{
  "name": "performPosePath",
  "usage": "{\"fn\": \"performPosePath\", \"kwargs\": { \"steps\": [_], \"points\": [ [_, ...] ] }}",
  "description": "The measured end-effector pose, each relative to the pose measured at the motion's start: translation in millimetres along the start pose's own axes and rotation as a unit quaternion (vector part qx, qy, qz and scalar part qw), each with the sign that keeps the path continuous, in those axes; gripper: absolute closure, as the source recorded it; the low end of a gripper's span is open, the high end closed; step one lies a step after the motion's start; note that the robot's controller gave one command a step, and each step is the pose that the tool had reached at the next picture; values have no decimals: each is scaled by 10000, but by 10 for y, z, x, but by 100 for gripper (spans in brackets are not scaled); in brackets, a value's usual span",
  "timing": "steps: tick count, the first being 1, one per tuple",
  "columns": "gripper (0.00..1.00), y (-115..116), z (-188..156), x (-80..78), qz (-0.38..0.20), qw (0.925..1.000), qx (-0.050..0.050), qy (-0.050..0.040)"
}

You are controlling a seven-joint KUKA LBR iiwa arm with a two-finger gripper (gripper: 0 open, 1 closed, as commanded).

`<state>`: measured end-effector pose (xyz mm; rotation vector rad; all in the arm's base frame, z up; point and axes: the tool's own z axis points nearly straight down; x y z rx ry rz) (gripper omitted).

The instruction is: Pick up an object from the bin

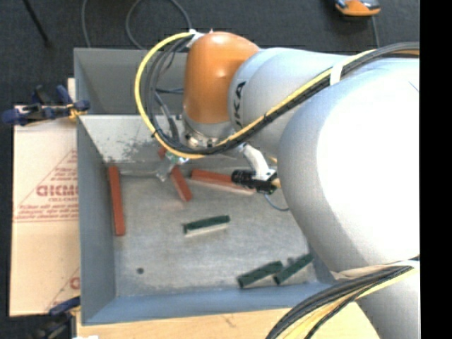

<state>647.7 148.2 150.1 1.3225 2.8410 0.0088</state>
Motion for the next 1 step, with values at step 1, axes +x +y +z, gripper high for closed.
{"fn": "performPosePath", "kwargs": {
  "steps": [1],
  "points": [
    [100, 10, -60, -11, -13, 10000, 2, -5]
  ]
}}
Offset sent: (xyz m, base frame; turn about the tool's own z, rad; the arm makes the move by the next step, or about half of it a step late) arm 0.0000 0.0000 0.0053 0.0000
